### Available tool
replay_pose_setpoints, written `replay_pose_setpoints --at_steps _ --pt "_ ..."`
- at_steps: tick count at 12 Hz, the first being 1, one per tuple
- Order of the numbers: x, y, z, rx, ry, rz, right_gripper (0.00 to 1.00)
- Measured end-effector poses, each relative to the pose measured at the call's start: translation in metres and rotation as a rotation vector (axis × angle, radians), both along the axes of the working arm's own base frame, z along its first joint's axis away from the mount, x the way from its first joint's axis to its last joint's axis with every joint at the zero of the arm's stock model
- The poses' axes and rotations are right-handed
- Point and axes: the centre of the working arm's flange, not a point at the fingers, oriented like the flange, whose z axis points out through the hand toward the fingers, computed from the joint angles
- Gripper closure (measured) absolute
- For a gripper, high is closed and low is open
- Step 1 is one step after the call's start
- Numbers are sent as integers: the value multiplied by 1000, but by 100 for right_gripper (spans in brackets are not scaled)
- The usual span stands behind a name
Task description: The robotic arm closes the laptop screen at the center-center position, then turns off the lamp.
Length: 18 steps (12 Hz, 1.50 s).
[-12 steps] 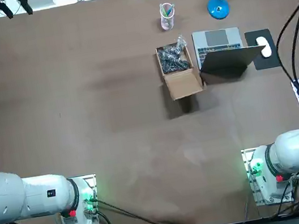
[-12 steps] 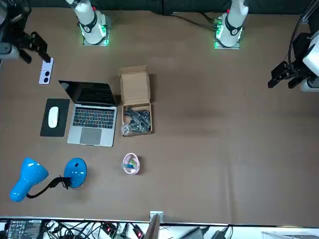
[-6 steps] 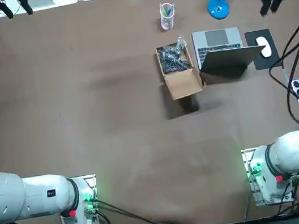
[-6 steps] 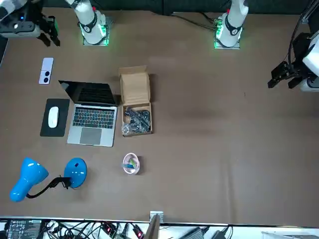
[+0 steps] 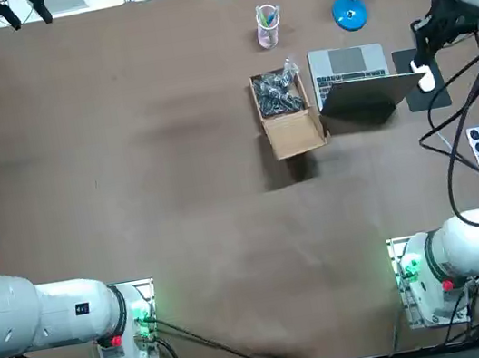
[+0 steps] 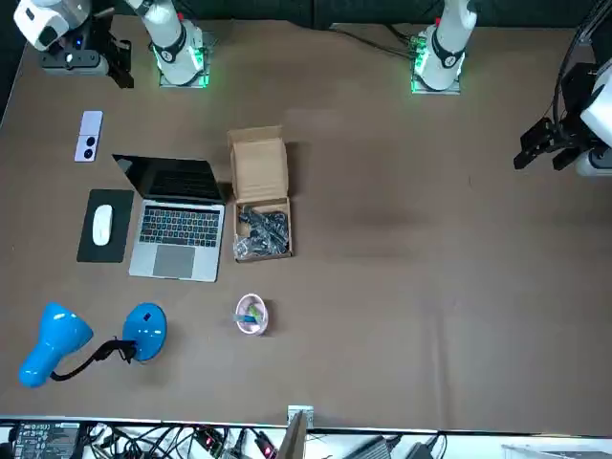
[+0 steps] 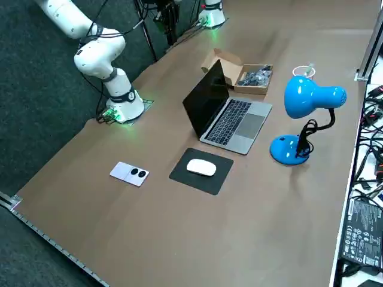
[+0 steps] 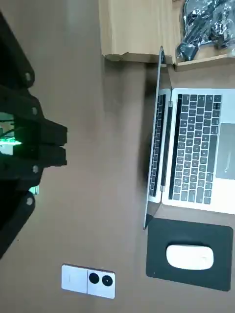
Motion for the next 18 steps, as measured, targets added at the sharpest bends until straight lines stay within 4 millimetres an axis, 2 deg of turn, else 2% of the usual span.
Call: replay_pose_setpoints --at_steps 4,10,14,18 --pt "0 11 -22 -12 0 -1 98" --pt "4 15 -92 -13 9 16 98" --pt "16 16 -133 -8 13 13 98" --pt "31 18 -162 -4 23 -5 98"
